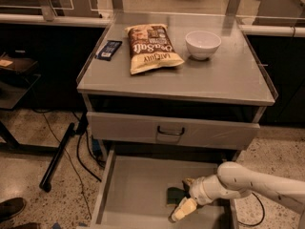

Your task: Pick sponge from middle drawer and place on counter

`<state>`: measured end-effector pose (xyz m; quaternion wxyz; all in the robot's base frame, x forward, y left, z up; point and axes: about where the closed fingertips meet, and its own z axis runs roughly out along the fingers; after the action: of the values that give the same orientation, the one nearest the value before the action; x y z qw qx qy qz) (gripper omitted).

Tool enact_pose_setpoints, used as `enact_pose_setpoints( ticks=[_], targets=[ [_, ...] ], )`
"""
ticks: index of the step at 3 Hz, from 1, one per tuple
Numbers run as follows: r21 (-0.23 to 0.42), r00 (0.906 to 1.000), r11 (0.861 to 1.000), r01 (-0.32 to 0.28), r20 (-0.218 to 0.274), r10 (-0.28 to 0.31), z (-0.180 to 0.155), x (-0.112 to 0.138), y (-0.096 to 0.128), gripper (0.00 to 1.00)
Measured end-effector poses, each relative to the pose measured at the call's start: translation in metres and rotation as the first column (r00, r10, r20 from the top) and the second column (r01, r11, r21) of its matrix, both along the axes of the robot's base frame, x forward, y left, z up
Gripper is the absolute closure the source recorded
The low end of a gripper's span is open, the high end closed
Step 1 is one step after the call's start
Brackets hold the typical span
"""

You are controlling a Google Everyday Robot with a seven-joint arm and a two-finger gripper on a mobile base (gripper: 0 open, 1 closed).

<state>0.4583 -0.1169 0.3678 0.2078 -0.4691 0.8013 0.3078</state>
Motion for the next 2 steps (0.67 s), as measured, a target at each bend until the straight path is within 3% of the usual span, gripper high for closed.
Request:
enact_pose_setpoints(
  ticks=[1, 2],
  targets=[
    [-0.048, 0.9997, 0.999, -0.013, 0.020, 0.014, 0.0030, -0.0034, 0.0005, 0.00],
    [-0.078, 0.9997, 0.997, -0.025, 0.006, 0.026, -0.0055, -0.0117, 0.0015, 0.00]
  ],
)
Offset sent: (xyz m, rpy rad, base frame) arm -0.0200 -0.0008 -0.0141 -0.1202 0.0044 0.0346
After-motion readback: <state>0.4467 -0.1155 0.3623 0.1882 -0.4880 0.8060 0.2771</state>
